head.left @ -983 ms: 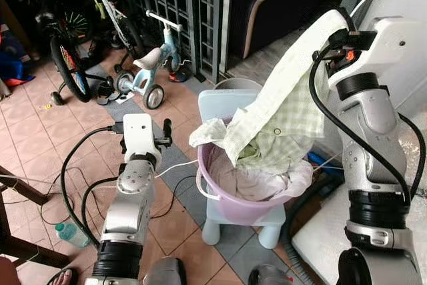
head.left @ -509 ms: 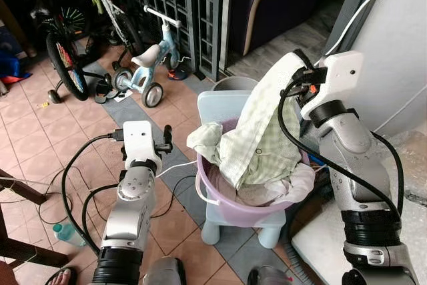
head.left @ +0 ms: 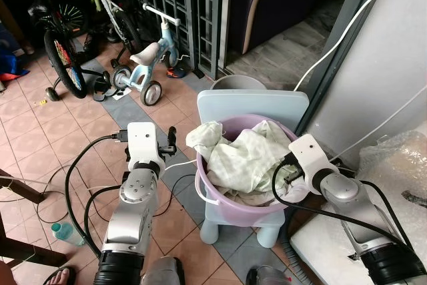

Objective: Clothes washing

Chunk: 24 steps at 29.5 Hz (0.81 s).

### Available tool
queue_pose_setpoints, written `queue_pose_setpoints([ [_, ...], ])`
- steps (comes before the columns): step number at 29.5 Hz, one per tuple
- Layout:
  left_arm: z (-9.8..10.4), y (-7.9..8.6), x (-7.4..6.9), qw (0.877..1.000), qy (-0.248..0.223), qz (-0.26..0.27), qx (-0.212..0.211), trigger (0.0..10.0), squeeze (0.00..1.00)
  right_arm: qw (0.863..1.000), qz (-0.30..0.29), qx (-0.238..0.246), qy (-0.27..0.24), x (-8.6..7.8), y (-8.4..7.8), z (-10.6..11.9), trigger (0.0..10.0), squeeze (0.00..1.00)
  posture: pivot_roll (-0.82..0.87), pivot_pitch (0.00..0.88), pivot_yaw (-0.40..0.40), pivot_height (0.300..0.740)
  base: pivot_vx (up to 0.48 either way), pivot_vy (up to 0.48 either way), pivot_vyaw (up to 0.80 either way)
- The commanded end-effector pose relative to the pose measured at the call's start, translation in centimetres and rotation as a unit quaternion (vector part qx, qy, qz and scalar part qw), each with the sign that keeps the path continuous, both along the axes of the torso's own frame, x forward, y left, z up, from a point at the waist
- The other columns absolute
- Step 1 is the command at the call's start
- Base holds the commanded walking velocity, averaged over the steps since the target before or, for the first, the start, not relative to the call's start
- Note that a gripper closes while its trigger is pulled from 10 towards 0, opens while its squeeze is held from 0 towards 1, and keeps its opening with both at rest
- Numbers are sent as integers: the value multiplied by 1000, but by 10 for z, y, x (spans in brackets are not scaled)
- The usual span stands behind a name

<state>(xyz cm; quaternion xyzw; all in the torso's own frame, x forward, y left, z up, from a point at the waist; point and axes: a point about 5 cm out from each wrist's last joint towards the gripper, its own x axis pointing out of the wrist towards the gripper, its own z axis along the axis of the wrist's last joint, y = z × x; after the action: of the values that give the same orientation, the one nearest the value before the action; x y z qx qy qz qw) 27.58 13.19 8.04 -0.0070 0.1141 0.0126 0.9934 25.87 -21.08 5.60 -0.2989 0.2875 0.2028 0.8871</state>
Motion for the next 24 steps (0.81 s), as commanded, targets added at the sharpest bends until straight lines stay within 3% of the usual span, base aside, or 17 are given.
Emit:
queue_pose_setpoints([
  [1, 4, -5, -1, 1000, -4, -11, 1, 10000, 0, 997, 71, -10, 24, -5, 9, 2, 10000, 1000, -13, 100, 17, 740, 0, 0, 0],
  [3, 5, -9, -2, 1000, -2, -20, -5, 10000, 0, 984, 162, -18, 75, -17, 12, 4, 10000, 1000, -14, 109, 19, 740, 0, 0, 0],
  [5, 4, -10, -4, 1000, 1, -26, -5, 10000, 0, 974, 208, -20, 90, -21, 13, 10, 10000, 1000, -15, 116, 19, 740, 0, 0, 0],
  [10, 3, -7, -5, 1000, 5, -28, -2, 10000, 0, 963, 255, 14, 84, -13, 20, 32, 10000, 1000, -6, 125, 13, 740, 0, 0, 0],
  [11, 4, -6, -5, 1000, 5, -25, -2, 10000, 0, 965, 248, 68, 61, -4, 29, 47, 10000, 1000, 0, 129, 9, 740, 0, 0, 0],
  [13, 5, -6, -6, 1000, 4, -24, -2, 10000, 0, 964, 249, 88, 45, 0, 33, 54, 10000, 1000, 5, 132, 7, 740, 0, 0, 0],
  [15, 6, -6, -9, 1000, 4, -21, -3, 10000, 0, 958, 233, 164, -29, 22, 48, 80, 10000, 1000, 15, 142, 0, 740, 0, 0, 0],
  [17, 6, -6, -11, 1000, 6, -19, -3, 10000, 0, 950, 227, 201, -71, 32, 56, 94, 10000, 1000, 23, 150, -3, 740, 0, 0, 0],
  [19, 6, -6, -13, 1000, 7, -18, -3, 10000, 0, 948, 215, 214, -93, 40, 59, 99, 10000, 1000, 32, 157, -6, 740, 0, 0, 0],
  [20, 6, -5, -17, 1000, 9, -15, -3, 10000, 0, 951, 183, 214, -125, 55, 63, 101, 10000, 1000, 49, 174, -12, 740, 0, 0, 0],
  [22, 7, -5, -19, 1000, 9, -14, -3, 10000, 0, 953, 172, 211, -137, 60, 65, 101, 10000, 1000, 54, 178, -13, 740, 0, 0, 0],
  [24, 9, -4, -22, 1000, 14, -10, -5, 10000, 0, 965, 116, 181, -147, 77, 66, 91, 10000, 1000, 82, 207, -16, 740, 0, 0, 0],
])
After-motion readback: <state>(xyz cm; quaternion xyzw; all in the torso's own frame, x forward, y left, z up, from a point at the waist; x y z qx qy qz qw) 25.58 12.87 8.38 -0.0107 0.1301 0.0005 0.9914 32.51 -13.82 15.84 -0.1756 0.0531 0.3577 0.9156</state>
